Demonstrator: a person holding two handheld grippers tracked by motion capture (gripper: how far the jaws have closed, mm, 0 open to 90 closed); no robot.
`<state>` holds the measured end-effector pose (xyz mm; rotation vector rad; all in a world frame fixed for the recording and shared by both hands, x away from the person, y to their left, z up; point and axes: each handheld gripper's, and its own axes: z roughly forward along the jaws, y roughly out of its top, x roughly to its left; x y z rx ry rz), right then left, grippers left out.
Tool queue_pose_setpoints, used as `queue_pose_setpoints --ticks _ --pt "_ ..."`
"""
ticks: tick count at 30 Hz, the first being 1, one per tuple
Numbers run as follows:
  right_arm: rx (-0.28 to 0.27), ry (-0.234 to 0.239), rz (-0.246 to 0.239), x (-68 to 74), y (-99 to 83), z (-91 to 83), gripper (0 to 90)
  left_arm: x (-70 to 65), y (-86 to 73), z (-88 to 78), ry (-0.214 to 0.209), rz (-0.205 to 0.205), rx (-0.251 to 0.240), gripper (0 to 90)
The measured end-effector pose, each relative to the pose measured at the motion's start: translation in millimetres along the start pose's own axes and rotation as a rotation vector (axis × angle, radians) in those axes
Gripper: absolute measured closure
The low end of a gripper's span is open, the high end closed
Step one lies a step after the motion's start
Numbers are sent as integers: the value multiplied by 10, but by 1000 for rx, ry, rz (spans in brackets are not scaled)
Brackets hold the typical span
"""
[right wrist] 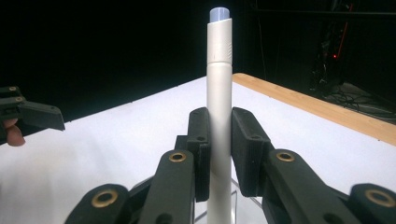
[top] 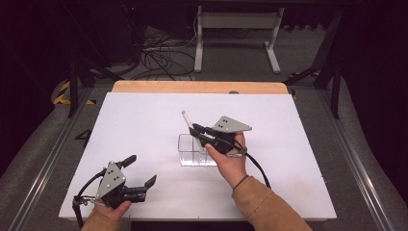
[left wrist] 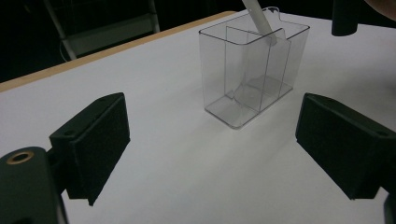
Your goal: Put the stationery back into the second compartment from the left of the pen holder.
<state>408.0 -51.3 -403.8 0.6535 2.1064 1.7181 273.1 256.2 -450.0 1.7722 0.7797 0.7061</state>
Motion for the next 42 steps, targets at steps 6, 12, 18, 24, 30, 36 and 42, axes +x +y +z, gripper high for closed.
queue_pose_setpoints --ticks 6,12,18,24,30,36,42 --pt "19 1 4 1 -57 2 789 -1 1 1 0 0 0 107" --pt "23 4 -2 22 -80 -19 789 -3 3 2 0 1 1 107" --pt "36 -3 2 22 -89 -66 686 0 5 -1 0 4 -1 107" --pt "2 -57 -64 41 -28 -200 527 -2 5 1 -1 2 0 107" --pt "12 -53 -83 59 86 -310 386 -5 3 0 -2 2 0 107" --pt "2 -46 -101 74 189 -407 333 -2 -3 -5 0 -5 0 107" --pt "-3 -46 -118 72 228 -459 315 -5 -2 -3 1 -5 1 107"
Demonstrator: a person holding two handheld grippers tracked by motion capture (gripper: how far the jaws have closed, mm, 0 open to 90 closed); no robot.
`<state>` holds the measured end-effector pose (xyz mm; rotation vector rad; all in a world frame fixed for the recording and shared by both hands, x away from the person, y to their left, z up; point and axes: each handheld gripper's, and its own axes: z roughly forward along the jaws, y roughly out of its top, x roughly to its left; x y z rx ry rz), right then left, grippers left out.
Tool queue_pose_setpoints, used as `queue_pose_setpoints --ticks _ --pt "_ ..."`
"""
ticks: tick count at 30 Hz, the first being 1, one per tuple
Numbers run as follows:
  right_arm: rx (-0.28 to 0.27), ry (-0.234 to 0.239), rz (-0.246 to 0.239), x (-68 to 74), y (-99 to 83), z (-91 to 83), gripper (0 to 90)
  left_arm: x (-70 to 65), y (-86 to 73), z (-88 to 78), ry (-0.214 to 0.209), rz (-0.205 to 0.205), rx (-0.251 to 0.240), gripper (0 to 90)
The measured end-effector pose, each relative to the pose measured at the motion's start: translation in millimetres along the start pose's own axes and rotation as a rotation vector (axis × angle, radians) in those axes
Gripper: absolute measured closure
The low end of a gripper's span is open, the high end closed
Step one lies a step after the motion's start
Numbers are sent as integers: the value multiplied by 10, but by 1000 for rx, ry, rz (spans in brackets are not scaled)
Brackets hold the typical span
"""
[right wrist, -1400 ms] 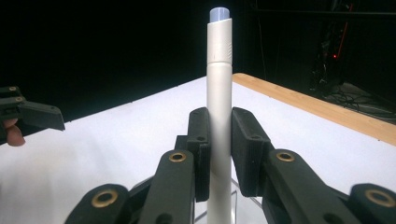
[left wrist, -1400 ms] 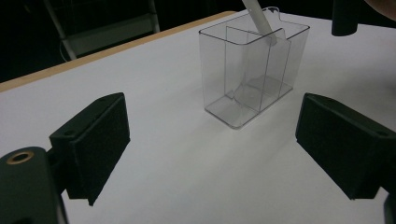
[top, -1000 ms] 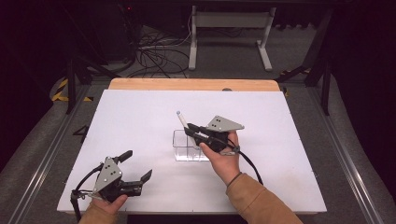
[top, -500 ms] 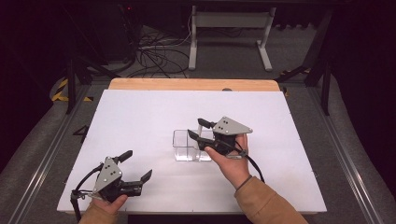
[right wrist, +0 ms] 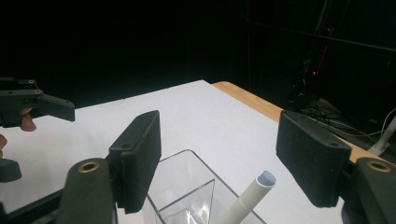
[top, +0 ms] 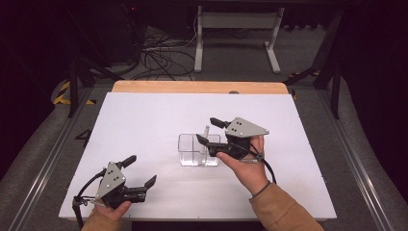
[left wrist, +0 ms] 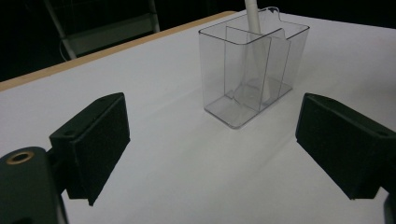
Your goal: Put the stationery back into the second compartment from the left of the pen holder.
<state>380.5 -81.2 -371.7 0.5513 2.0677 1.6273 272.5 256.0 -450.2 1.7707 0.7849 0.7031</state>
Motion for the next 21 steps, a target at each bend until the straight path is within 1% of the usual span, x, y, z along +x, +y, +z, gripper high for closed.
queue_pose_setpoints --ticks 4,7,9,14,18,19,21 --pt "1 2 -14 -7 20 -25 310 3 -2 -7 2 -1 -1 107" --pt "-2 14 -25 -7 48 -66 306 9 -1 -11 5 3 -1 107" --pt "-9 22 -37 -6 68 -112 294 9 -3 -11 4 2 0 107" --pt "-29 31 -36 -13 88 -234 277 10 -3 -17 7 -3 -4 107" --pt "-27 36 -44 -28 68 -339 271 15 -2 -22 25 -4 -1 109" --pt "-30 32 -50 -31 60 -371 268 23 -2 -24 26 -6 1 110" --pt "-26 9 -81 -41 38 -442 263 28 -3 -27 29 -8 -1 110"
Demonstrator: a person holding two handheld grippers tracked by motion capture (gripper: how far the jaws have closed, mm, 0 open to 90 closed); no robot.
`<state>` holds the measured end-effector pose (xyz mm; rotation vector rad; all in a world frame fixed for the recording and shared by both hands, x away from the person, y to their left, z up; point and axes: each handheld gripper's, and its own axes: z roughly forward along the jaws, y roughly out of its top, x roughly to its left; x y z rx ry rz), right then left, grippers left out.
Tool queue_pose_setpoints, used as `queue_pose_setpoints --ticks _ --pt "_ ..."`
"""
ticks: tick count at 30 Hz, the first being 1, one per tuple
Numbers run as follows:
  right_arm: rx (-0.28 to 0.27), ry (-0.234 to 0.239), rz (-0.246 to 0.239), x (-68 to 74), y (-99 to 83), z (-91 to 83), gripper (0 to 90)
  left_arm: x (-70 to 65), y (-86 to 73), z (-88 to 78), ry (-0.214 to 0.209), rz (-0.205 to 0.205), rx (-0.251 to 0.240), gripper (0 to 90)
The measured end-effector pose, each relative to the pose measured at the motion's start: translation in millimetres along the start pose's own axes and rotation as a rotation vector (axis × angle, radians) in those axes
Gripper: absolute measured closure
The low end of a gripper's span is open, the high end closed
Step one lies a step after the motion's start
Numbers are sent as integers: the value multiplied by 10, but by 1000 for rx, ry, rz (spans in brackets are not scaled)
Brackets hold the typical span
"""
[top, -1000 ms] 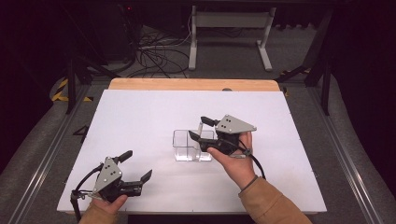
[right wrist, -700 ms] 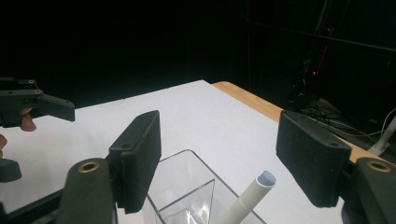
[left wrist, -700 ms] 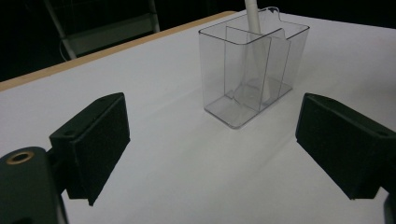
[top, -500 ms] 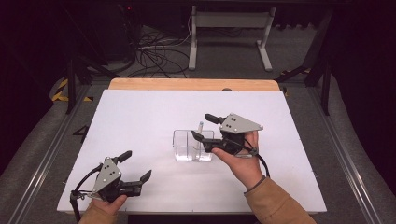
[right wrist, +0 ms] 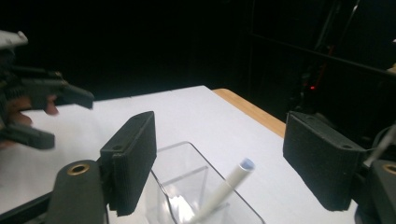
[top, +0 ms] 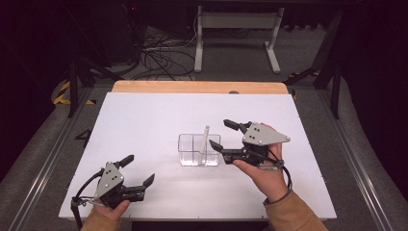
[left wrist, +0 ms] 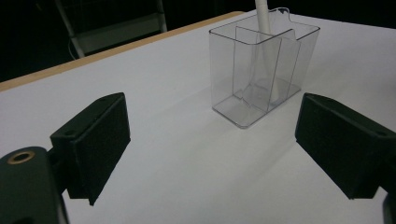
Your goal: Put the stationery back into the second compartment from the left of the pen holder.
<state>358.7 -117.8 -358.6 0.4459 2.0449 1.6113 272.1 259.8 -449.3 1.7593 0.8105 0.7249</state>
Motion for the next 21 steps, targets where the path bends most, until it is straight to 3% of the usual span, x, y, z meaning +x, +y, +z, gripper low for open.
queue_pose_setpoints --ticks 12,21 --pt "47 29 -3 -57 -259 -358 261 -4 6 -17 -1 -3 -9 109" --pt "62 -9 53 -82 -507 -567 255 -17 15 -26 -2 0 -13 109"
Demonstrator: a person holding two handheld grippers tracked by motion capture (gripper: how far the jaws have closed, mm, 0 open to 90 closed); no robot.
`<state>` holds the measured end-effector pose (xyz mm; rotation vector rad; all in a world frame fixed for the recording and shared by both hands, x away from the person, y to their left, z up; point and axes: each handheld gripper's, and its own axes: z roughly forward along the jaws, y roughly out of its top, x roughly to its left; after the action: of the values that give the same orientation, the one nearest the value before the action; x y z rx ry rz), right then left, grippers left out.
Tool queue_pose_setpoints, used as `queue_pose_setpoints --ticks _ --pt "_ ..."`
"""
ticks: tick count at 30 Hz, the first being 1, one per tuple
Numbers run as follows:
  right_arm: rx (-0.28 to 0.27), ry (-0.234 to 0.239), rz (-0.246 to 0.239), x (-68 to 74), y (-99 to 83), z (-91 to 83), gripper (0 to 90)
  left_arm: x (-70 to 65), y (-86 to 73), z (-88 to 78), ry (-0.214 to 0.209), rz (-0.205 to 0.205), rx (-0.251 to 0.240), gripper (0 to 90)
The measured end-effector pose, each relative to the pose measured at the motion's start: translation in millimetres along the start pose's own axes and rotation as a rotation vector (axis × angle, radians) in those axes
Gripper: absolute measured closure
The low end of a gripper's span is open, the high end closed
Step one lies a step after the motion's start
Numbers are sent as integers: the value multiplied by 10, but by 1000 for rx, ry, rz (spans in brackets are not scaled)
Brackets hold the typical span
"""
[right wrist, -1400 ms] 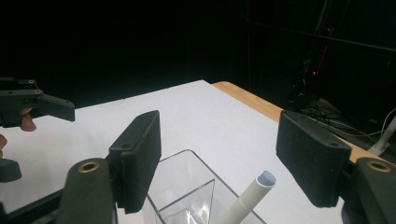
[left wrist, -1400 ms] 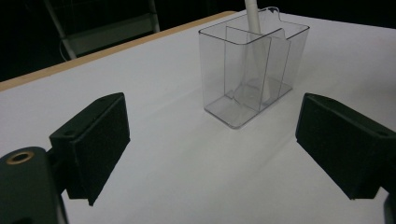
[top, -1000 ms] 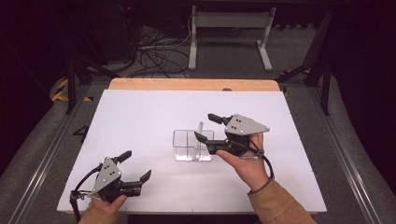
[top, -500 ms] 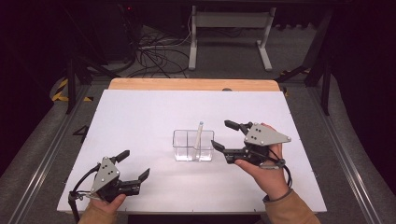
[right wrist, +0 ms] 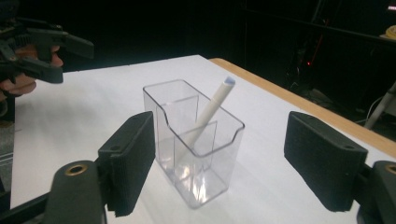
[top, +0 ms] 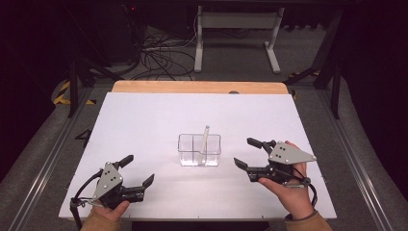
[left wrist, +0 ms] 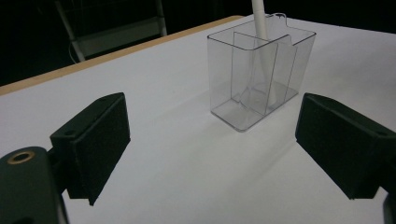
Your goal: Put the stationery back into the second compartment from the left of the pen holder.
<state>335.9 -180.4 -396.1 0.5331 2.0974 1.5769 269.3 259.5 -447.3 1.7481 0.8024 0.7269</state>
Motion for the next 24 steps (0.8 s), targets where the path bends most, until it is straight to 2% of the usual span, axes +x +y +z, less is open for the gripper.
queue_pose_setpoints --ticks 10,14,19,24 --pt "61 -4 9 23 -292 -92 256 -12 4 1 1 3 1 109" --pt "75 -9 38 16 -417 -118 265 -16 6 -3 -2 5 1 109" --pt "65 -6 65 24 -550 -184 275 -31 -4 -23 0 11 2 109" --pt "81 -25 89 31 -686 -229 275 -37 -18 -45 -1 9 3 109"
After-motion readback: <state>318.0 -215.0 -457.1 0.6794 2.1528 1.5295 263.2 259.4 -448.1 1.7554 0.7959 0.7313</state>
